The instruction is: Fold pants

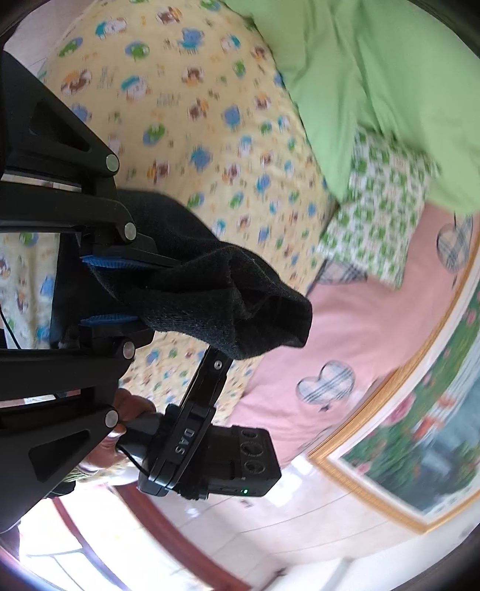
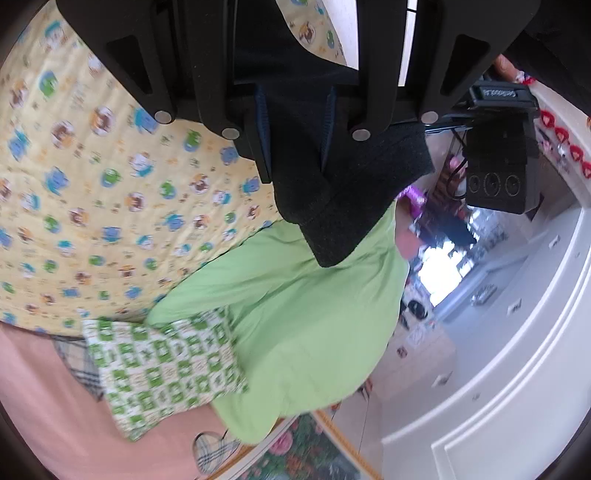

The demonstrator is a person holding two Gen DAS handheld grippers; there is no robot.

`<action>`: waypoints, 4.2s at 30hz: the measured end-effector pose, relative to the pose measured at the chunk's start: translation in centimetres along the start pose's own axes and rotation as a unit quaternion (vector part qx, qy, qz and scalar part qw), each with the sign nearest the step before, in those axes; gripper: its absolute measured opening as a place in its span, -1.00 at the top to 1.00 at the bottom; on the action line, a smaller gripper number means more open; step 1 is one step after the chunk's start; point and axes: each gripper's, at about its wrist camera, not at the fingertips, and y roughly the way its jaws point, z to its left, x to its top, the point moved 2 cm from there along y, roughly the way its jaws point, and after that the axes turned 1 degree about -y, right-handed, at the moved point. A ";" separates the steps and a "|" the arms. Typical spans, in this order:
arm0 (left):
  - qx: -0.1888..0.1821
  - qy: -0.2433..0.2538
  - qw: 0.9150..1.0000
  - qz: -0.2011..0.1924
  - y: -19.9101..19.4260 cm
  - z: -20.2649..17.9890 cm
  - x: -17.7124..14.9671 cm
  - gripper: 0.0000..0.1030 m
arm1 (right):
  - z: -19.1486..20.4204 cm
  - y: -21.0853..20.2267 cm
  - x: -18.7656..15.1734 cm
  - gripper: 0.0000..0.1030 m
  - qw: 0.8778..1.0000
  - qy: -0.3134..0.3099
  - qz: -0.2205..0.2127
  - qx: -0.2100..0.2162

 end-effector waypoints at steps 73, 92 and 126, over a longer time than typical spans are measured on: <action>-0.067 0.125 0.974 0.178 11.7 -12.8 -10.7 -0.21 | -7.2 -22.7 -16.5 -0.57 0.936 0.206 -0.154 -0.241; 0.000 0.045 0.991 0.123 9.5 -4.8 -6.1 -0.34 | -3.2 -19.0 -14.8 -0.82 0.914 0.177 -0.102 -0.351; 0.033 0.010 0.985 0.167 13.3 -1.0 -6.3 -0.51 | -6.7 -18.4 -20.3 -0.82 0.887 0.257 -0.074 -0.377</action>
